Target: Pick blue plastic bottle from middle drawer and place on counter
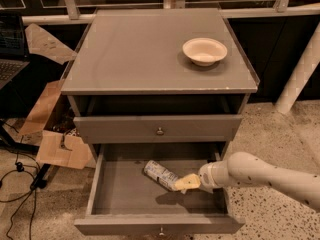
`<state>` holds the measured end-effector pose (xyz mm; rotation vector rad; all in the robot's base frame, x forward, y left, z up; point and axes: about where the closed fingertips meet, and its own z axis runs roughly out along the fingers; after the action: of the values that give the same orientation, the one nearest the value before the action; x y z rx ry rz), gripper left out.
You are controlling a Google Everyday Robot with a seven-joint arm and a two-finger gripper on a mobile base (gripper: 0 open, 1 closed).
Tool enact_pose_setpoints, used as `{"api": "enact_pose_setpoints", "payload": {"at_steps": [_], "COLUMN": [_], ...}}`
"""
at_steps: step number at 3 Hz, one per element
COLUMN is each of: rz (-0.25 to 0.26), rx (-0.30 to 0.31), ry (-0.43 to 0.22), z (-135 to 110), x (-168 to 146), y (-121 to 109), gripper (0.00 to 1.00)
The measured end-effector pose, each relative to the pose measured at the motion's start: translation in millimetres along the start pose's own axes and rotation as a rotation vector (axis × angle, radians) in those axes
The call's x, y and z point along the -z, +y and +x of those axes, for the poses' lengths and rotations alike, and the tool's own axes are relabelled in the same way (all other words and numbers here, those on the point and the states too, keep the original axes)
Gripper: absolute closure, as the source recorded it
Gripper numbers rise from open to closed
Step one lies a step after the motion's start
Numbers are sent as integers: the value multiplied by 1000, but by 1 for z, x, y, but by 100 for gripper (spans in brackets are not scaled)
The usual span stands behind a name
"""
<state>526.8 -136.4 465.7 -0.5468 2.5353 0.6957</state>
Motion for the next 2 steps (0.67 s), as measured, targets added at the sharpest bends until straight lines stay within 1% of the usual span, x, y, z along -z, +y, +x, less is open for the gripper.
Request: {"api": "enact_pose_setpoints", "payload": {"at_steps": [1, 2], "rz": [-7, -40], "rx": [1, 13], "ry": [-21, -39], "z": [5, 2], "x": [-25, -46], "y": [-11, -16], "gripper": [0, 0]}}
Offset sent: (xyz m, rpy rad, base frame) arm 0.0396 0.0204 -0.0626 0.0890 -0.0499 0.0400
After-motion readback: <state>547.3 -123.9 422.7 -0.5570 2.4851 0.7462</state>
